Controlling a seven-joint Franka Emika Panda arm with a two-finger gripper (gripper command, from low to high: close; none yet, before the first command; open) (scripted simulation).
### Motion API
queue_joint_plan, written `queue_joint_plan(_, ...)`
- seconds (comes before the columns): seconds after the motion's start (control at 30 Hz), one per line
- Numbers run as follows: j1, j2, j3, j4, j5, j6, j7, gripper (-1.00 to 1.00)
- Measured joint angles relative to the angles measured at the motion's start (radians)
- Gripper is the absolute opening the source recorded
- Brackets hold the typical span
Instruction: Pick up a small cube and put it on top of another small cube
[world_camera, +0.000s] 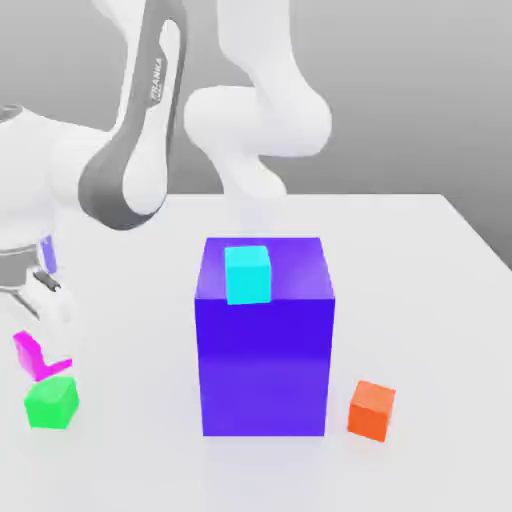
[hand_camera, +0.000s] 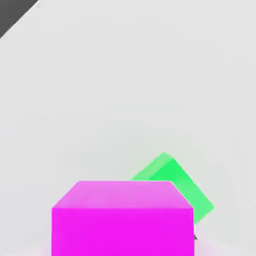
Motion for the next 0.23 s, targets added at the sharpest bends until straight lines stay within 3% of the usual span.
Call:
queue_joint_plan(0.1, -0.027, 0.101, 0.041, 0.003, 0.083, 0.092, -0.057, -1.00)
queue_joint_plan(0.13, -0.038, 0.127, 0.055, 0.005, 0.103, 0.116, -0.071, 1.00)
queue_joint_plan(0.23, -0.038, 0.127, 0.055, 0.005, 0.103, 0.116, -0.071, 1.00)
